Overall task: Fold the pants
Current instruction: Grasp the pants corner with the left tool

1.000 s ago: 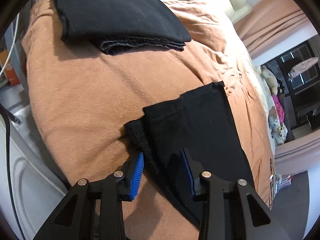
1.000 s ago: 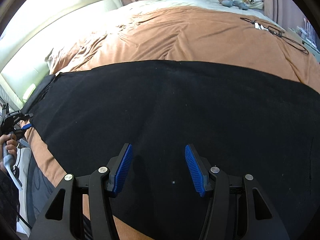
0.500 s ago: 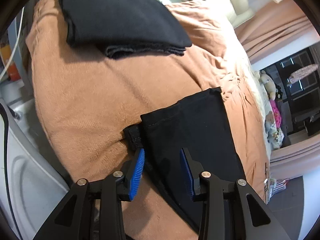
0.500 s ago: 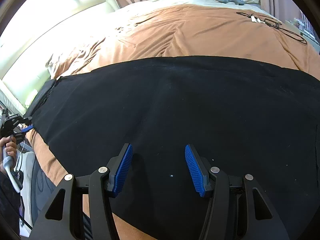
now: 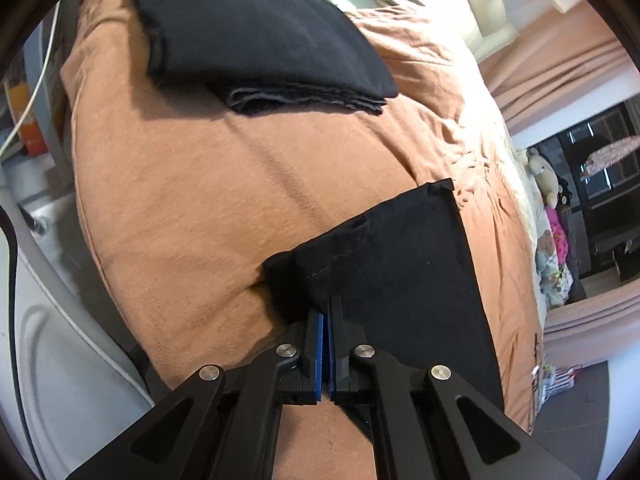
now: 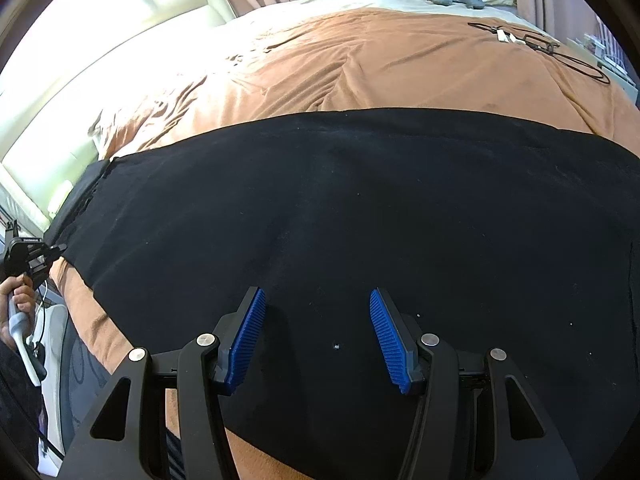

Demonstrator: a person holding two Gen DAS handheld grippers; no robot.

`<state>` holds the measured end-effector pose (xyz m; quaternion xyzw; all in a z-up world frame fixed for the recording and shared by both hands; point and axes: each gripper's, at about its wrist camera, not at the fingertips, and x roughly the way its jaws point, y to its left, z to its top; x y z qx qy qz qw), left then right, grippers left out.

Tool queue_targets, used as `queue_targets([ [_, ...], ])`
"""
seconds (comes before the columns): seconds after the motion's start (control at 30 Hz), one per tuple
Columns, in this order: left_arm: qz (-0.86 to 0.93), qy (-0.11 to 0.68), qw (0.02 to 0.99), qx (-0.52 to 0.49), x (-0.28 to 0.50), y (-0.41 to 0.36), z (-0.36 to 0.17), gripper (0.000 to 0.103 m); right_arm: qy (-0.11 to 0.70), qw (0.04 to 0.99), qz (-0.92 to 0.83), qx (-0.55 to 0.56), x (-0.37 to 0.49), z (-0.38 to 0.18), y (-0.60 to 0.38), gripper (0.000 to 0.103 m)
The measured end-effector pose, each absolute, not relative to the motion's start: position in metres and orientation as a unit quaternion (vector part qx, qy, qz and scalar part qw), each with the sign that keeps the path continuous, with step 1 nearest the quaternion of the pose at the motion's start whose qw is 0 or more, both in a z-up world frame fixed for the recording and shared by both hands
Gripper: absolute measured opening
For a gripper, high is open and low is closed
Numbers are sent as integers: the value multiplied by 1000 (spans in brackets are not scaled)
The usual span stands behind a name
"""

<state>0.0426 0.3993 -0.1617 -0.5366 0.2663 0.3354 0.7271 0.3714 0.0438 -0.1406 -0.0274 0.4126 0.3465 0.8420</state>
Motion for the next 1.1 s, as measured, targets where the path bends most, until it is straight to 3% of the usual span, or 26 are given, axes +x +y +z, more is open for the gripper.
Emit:
queue_targets([
  [0.13,325,276,718,-550,42,402,-171,7,413,842,346,-33,372,-141,46,53],
  [0.2,320,272,724,-547,39,396,-165,26,412,842,347,-31,372,-140,46,53],
  [0.23,320,272,727,-542,39,394,-163,49,412,842,347,-30,372,-140,45,53],
  [0.27,323,273,729,-539,39,391,-162,64,412,842,348,-30,372,-141,44,53],
  [0.8,273,185,749,-575,57,411,-180,64,404,849,342,-7,365,-137,29,53],
  [1.0,261,192,759,-565,59,399,-178,64,403,849,342,-2,361,-139,27,53],
  [1.1,266,201,755,-565,59,403,-177,53,401,848,347,3,360,-137,28,53],
])
